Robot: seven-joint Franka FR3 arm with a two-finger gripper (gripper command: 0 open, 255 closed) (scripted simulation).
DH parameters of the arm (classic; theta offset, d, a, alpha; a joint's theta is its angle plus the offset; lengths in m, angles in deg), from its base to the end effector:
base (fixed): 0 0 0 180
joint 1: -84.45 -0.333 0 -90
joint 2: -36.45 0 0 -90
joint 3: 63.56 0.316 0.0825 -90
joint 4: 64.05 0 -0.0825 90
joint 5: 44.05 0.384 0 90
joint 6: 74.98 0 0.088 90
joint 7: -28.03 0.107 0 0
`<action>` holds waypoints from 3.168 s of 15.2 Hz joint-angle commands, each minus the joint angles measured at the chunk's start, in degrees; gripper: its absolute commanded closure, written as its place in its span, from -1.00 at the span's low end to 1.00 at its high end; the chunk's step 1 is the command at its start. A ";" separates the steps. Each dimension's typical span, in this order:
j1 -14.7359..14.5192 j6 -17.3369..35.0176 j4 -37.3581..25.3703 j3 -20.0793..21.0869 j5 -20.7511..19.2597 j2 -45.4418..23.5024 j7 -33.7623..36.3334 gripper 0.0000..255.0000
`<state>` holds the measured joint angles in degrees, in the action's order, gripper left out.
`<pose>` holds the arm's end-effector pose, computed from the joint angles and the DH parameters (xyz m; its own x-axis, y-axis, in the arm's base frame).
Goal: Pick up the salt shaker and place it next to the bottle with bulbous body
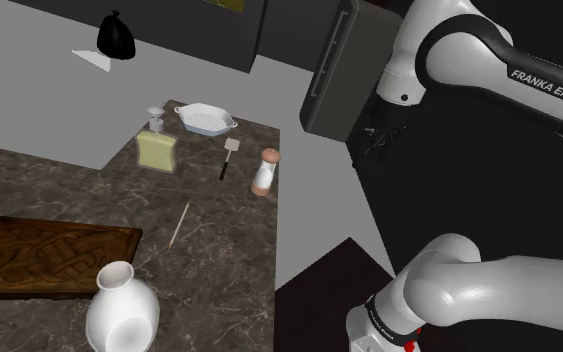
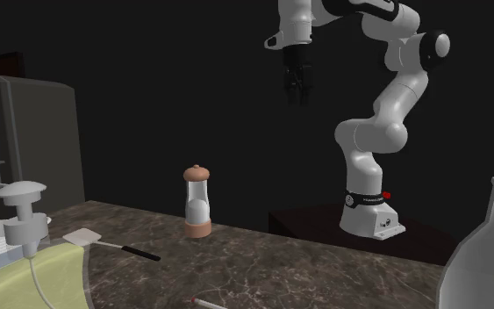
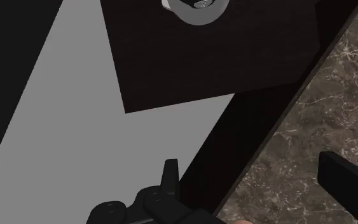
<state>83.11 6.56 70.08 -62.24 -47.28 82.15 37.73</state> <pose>0.2875 0.0089 0.5892 0.9846 -0.1394 -0.1057 -0.1299 -0.9873 0.0919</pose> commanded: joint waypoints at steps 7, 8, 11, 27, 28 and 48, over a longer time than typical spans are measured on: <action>0.50 10.54 -0.98 0.09 0.75 -10.72 1.93 -1.00; 0.57 12.16 -1.43 0.09 0.85 -12.64 2.22 -1.00; 0.80 16.70 -3.25 0.11 1.14 -18.59 3.05 -1.00; 1.58 31.76 -21.95 -0.23 2.37 -50.20 6.25 -1.00; 1.58 32.50 -21.39 -0.23 2.36 -50.39 6.25 -1.00; 1.60 36.63 -18.50 -0.26 2.30 -51.63 6.30 1.00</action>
<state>84.71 43.18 51.54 -62.49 -44.98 30.55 44.03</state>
